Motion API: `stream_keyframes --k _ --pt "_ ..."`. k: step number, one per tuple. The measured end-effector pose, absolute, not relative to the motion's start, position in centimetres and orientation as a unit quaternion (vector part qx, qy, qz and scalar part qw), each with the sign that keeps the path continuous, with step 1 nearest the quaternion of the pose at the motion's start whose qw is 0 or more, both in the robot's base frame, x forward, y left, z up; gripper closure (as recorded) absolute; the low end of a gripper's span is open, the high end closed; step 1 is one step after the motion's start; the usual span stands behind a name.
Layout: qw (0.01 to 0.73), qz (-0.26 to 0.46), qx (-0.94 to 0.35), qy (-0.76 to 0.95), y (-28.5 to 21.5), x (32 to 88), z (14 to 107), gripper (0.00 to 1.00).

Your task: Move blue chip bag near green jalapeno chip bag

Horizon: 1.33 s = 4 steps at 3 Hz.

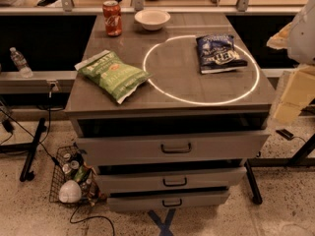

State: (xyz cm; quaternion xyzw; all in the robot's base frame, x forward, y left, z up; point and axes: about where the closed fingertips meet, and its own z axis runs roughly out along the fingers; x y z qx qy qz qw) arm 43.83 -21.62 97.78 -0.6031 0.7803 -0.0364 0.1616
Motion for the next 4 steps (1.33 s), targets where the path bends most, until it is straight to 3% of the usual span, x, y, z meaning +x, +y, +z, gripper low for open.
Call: stream_keyframes --k 2,4 --pt "0.177 -0.029 -0.604 0.777 -22.1 46.1 97.7 0.0" --pt "0.227 -0.014 -0.586 0.777 -26.1 57.7 94.8 0.0"
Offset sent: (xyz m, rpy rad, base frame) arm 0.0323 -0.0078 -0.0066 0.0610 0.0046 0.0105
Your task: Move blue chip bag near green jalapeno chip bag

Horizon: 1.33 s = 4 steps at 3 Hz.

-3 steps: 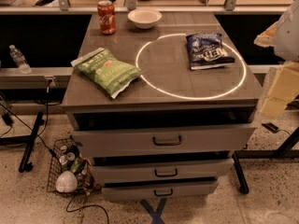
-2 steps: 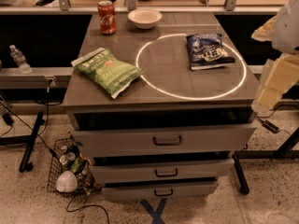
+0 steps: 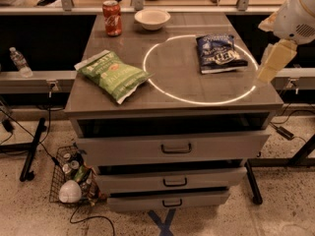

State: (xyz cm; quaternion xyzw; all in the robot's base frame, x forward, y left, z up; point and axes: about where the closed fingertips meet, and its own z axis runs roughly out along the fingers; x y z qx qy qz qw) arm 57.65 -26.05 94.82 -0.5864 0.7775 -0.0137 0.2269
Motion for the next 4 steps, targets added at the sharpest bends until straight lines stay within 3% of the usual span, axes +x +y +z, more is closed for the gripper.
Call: stream_keyframes --k 2,4 --pt "0.307 0.038 -0.517 0.799 -28.0 68.6 89.8 0.0" --pt "0.34 0.071 -0.479 0.806 -26.6 73.1 86.6 0.03"
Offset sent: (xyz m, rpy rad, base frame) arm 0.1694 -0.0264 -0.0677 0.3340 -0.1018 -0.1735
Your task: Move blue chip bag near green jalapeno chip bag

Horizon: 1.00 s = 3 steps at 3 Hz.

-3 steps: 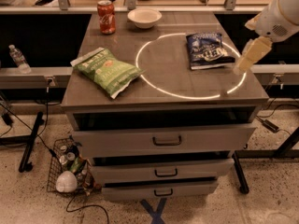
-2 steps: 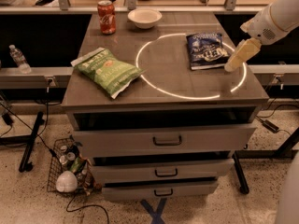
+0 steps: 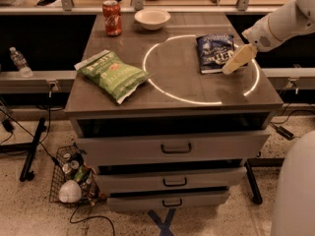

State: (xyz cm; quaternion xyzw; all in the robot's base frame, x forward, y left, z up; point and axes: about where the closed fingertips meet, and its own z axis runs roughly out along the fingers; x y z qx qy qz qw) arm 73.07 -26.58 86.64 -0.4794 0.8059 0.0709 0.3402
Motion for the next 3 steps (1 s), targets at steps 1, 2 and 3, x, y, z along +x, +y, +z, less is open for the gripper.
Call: stream_keyframes --k 1,2,3 --pt "0.345 0.078 -0.469 0.809 -26.3 73.71 86.31 0.27" --pt "0.341 0.087 -0.471 0.809 -25.75 73.51 86.0 0.56" --pt "0.332 0.093 -0.474 0.81 -25.42 73.14 85.53 0.79"
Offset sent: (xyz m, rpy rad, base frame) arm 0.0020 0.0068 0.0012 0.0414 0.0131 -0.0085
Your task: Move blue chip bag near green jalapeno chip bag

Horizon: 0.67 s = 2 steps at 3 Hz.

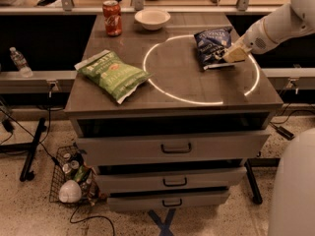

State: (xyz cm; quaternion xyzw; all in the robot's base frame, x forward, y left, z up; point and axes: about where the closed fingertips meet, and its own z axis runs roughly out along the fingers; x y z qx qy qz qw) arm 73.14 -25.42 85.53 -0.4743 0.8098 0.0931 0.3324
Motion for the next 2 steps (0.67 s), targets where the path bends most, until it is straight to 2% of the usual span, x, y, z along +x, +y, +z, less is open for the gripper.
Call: stream_keyframes --k 1,2 --pt "0.343 0.1 -0.499 0.79 -23.73 72.33 87.59 1.0" --pt "0.343 0.1 -0.499 0.79 -23.72 72.34 87.57 1.0"
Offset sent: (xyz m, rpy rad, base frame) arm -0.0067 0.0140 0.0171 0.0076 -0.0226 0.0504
